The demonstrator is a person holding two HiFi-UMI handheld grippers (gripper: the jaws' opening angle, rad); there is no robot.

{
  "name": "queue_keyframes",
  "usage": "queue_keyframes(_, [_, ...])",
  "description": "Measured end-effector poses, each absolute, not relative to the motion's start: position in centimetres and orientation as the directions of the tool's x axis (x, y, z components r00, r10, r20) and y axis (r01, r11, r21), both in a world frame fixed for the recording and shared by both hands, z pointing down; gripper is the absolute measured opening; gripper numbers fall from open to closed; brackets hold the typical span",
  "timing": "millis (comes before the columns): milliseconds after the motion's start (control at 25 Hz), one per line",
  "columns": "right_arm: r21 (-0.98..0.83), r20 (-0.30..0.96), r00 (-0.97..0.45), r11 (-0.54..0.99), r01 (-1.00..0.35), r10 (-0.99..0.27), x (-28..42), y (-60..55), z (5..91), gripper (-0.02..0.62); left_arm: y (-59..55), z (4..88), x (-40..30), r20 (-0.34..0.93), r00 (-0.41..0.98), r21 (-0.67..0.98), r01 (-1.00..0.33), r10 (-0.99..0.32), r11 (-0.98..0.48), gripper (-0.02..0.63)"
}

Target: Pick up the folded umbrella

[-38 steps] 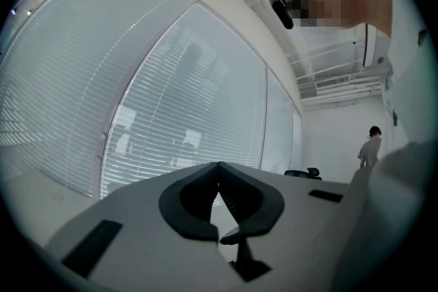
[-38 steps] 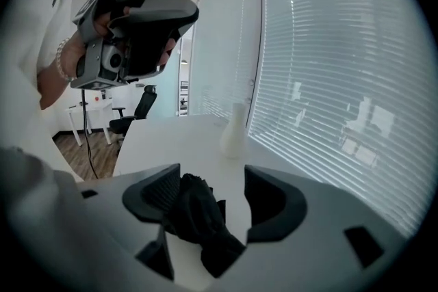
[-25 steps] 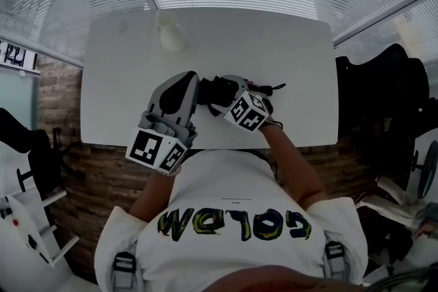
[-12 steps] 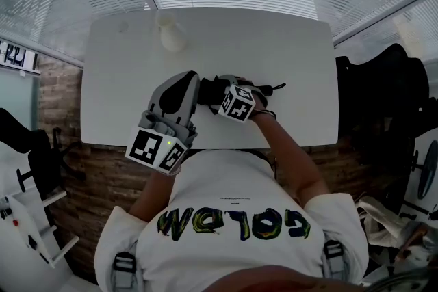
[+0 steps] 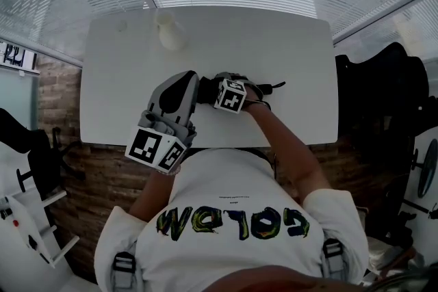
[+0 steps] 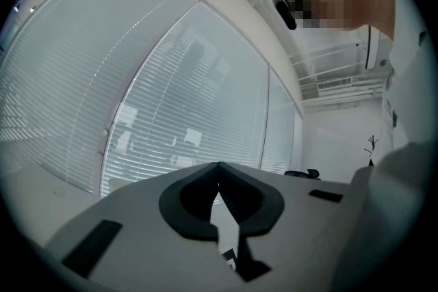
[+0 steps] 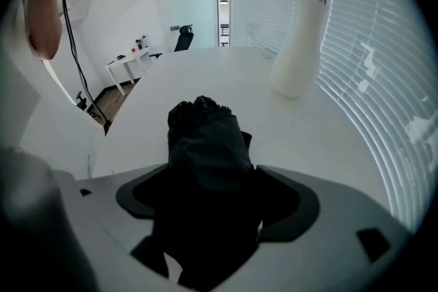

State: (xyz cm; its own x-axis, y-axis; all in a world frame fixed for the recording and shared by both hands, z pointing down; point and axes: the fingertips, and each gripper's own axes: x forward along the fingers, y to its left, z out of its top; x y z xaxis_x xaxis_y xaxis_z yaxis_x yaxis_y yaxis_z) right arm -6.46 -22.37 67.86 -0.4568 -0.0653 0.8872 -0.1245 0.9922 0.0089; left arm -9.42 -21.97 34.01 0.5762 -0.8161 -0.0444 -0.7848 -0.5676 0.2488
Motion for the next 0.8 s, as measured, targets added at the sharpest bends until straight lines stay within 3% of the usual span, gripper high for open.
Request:
queue_keyframes(480, [-0.022, 0.931, -0.364, 0.999, -0.031, 0.009, -6.8, -21.9, 69.3, 0.373, -21.6, 34.1, -9.2, -0.040, 0.582, 0.249, -0.782, -0.812, -0.572, 0.011])
queue_keyframes(800, [0.012, 0.929, -0.371, 1.000, -0.006, -0.013, -6.8, -22.0, 69.2, 0.295, -21.5, 34.2, -9.4, -0.043, 0.579, 0.247, -0.784, -0.815, -0.570, 0.011])
